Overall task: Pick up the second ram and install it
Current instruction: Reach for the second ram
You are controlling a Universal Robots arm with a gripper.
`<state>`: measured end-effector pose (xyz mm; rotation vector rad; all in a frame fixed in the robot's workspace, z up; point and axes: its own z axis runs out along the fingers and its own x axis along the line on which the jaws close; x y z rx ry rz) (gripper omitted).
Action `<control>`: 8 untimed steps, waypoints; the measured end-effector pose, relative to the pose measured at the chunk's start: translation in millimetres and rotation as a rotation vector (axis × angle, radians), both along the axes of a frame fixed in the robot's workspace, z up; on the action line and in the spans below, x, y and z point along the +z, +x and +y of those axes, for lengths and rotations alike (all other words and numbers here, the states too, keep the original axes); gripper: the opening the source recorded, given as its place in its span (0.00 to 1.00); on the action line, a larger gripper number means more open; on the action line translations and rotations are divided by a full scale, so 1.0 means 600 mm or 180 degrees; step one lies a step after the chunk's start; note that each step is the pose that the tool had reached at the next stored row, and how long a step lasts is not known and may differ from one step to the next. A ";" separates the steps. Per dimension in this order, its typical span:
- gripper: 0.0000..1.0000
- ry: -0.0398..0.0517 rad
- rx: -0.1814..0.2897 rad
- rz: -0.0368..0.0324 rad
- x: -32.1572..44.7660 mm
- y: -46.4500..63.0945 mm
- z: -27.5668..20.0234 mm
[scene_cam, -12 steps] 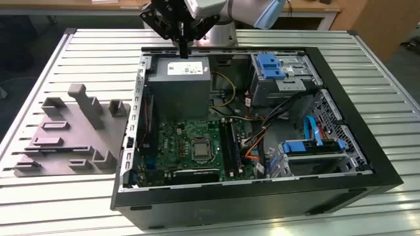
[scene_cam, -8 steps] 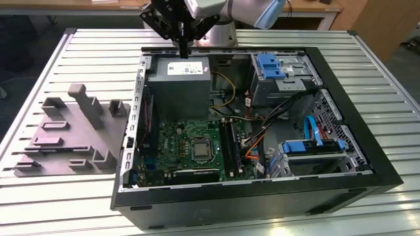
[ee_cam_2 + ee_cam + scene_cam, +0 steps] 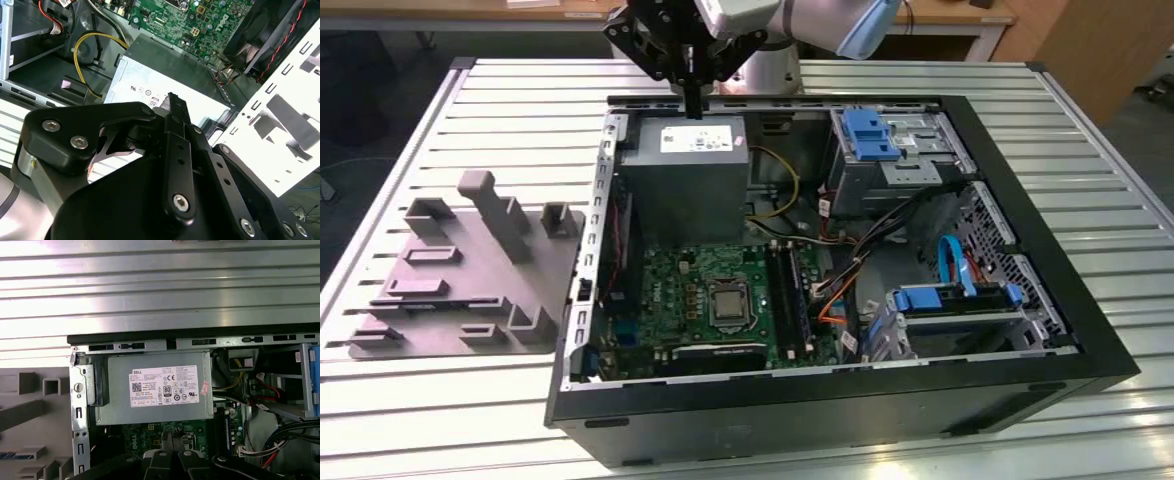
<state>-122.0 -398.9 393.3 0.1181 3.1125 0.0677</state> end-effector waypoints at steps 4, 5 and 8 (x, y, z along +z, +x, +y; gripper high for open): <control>0.10 0.0000 0.0000 0.0000 0.000 -0.008 -0.0001; 0.10 0.0000 0.0000 0.0000 0.000 -0.012 0.0000; 0.10 0.0000 0.0000 0.0000 -0.001 -0.025 0.0000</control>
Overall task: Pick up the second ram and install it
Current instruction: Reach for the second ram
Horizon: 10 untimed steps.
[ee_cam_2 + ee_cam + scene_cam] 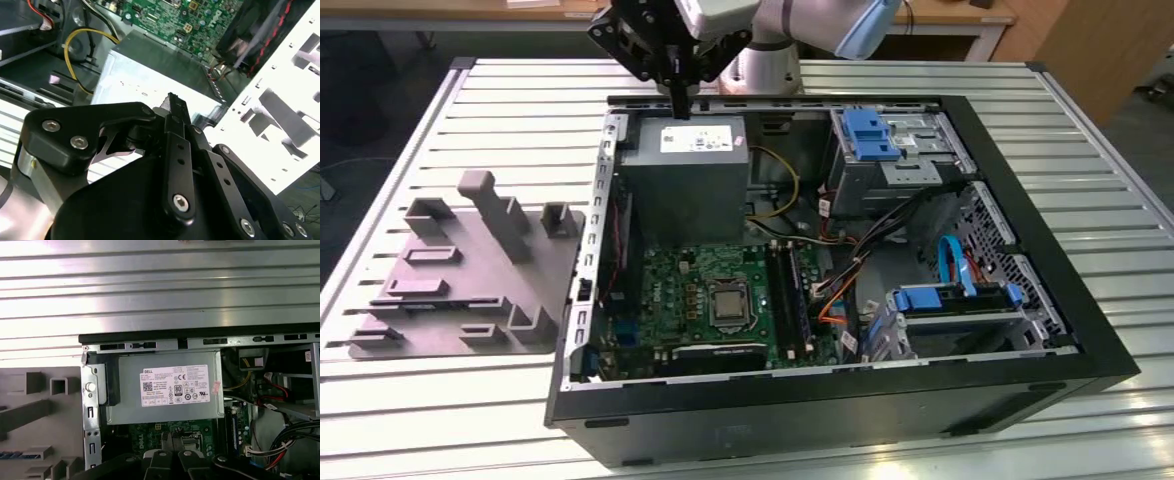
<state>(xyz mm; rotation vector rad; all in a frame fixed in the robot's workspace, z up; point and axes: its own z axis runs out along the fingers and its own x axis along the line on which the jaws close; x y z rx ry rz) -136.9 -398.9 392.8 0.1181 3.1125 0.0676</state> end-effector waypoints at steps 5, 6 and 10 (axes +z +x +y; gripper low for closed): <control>0.10 0.0000 0.0000 0.0000 -0.001 -0.023 0.0000; 0.10 0.0000 0.0000 0.0000 -0.001 -0.028 0.0000; 0.10 0.0000 0.0000 0.0000 -0.002 -0.047 0.0000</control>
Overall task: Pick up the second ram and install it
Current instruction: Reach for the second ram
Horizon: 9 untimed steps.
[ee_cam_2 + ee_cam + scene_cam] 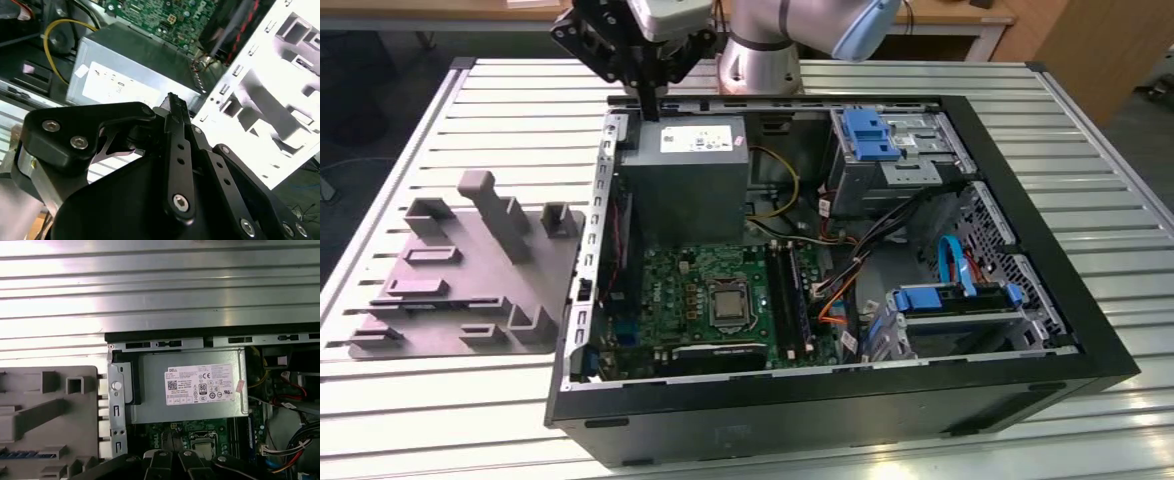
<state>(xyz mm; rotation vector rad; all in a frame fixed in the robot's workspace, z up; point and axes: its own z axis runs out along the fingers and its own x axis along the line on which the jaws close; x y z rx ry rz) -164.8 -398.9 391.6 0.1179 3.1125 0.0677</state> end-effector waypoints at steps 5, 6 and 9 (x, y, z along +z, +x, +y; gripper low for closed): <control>0.10 0.0000 0.0000 0.0000 -0.001 -0.023 0.0000; 0.10 0.0000 0.0000 0.0000 -0.002 -0.028 0.0000; 0.10 0.0000 0.0000 0.0000 -0.003 -0.043 0.0000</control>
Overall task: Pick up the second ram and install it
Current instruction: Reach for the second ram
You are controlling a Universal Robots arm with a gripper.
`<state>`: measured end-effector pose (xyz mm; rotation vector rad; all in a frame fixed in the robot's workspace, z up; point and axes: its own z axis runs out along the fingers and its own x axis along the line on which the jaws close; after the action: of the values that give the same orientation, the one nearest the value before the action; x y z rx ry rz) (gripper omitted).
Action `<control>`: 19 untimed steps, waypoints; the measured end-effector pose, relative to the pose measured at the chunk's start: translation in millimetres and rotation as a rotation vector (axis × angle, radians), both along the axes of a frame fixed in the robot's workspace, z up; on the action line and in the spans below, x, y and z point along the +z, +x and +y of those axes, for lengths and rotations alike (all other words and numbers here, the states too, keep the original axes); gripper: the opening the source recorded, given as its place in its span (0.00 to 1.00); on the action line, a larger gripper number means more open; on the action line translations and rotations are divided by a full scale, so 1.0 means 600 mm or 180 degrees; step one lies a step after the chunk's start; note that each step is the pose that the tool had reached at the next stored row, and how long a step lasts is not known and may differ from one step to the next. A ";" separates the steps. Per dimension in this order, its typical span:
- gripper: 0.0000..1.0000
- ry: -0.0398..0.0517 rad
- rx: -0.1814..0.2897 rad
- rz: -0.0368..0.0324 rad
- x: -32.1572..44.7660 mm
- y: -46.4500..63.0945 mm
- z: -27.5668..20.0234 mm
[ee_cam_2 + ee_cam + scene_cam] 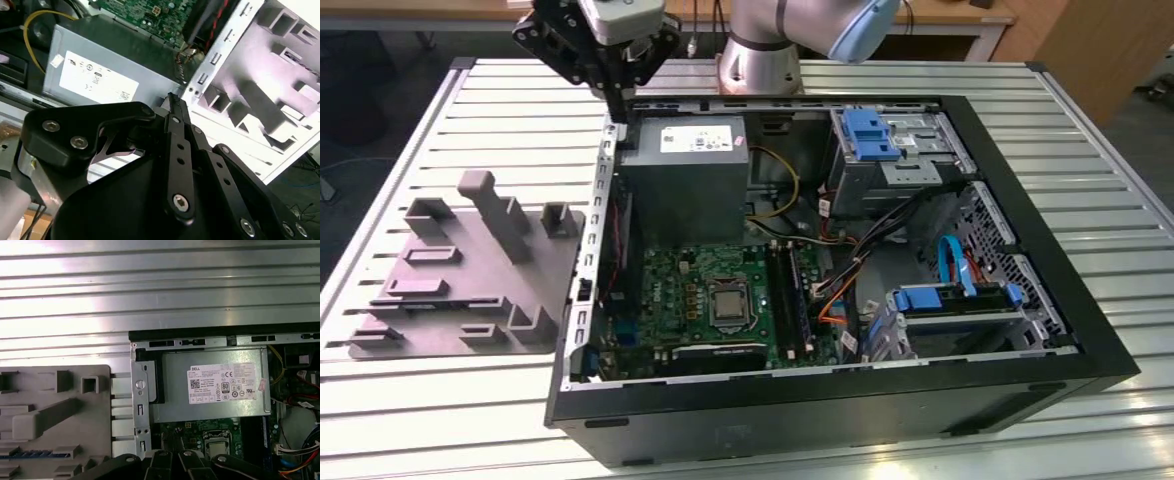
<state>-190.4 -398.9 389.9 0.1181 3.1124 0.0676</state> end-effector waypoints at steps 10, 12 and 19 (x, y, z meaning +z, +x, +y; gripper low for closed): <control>0.10 0.0000 0.0000 0.0000 -0.005 -0.056 0.0000; 0.10 0.0000 0.0000 0.0000 -0.006 -0.068 0.0001; 0.10 0.0000 0.0001 0.0000 -0.011 -0.112 0.0000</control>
<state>-257.8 -398.9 383.2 0.1179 3.1125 0.0676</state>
